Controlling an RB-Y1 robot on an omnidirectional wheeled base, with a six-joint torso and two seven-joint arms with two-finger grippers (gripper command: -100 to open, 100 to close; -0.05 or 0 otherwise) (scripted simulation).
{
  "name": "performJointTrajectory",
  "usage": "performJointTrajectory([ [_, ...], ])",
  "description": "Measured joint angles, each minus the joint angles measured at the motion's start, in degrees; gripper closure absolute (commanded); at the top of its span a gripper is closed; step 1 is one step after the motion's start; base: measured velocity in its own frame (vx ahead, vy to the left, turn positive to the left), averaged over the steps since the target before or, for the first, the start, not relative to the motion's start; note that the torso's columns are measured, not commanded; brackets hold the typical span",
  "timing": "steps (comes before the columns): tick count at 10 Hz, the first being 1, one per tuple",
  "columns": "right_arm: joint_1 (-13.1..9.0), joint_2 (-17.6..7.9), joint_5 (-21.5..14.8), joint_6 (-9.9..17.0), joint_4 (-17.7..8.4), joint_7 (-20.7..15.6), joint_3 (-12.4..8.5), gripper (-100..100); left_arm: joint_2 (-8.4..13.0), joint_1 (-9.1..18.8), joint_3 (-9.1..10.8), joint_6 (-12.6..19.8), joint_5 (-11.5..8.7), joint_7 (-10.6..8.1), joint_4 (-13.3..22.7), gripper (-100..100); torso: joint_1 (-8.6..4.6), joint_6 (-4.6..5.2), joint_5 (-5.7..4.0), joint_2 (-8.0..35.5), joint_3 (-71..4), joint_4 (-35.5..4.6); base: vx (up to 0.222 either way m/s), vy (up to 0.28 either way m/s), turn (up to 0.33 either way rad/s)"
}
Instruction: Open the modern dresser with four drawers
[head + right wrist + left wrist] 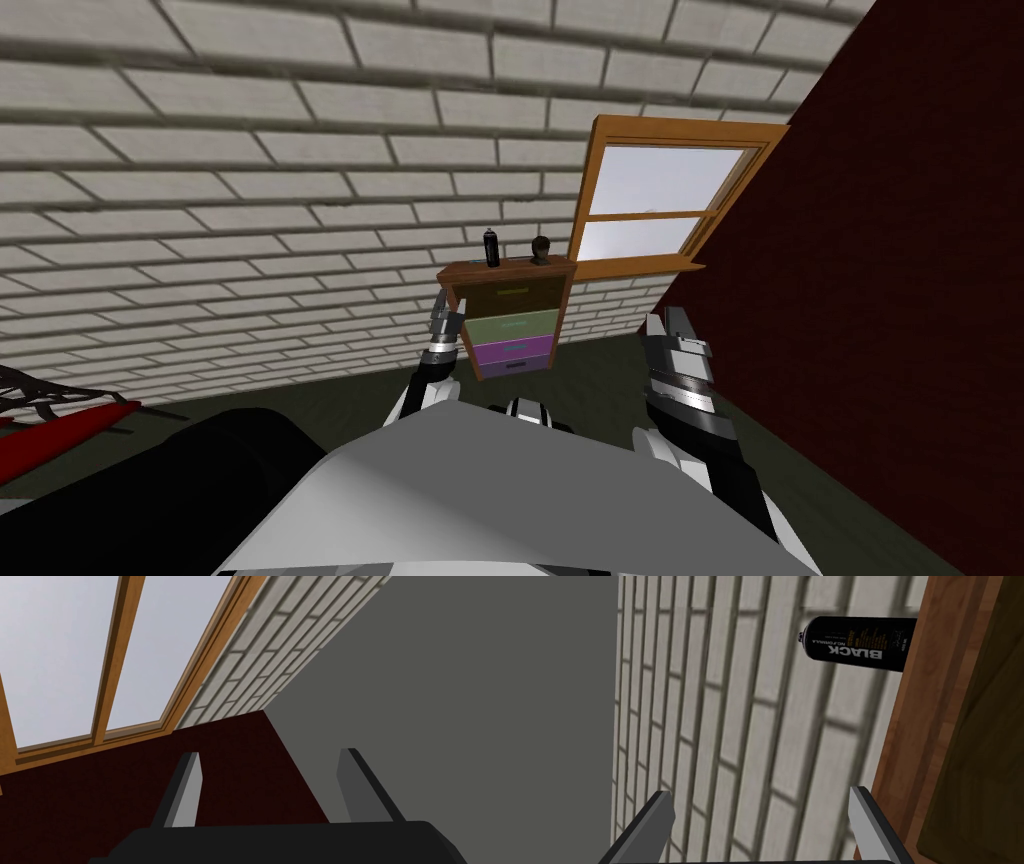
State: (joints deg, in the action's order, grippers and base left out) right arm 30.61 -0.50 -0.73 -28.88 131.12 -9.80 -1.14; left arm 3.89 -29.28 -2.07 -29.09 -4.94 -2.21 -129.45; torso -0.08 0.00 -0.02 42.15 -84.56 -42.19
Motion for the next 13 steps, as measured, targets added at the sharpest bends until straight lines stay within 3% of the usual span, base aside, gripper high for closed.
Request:
performJointTrajectory([
  [4,0.0,0.0,0.0,0.0,0.0,0.0,0.0,0,3.9,0.4,1.32,4.1,-2.0,-0.82,0.2,-100,0.07,0.0,0.01,0.1,0.0,-0.1,0.079,-0.082,0.085],
  [13,0.0,0.0,0.0,0.0,0.0,0.0,0.0,0,3.8,0.7,4.09,13.4,-6.6,-2.63,0.7,-100,-0.01,-0.01,-0.01,0.1,0.0,-0.1,0.063,-0.078,0.071],
])
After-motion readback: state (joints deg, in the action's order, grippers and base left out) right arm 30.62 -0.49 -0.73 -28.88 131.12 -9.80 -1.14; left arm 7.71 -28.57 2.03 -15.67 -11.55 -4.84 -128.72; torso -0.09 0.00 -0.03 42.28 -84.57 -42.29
